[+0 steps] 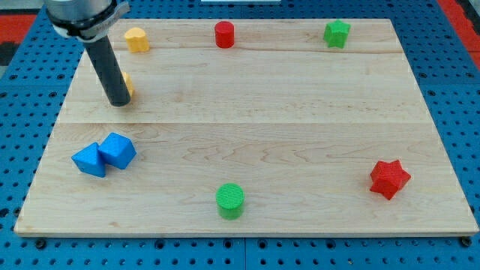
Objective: Move your arm away from the yellow blocks
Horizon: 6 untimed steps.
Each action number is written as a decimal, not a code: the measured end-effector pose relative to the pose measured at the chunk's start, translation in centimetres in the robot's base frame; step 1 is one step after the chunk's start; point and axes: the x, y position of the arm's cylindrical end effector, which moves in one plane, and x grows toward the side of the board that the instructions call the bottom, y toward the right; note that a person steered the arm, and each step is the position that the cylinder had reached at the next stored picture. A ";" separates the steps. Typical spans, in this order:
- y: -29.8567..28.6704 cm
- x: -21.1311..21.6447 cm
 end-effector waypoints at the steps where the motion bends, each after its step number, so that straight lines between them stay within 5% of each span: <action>1: 0.4 -3.3; 3: 2.3 -8.2; 6: 13.6 -16.8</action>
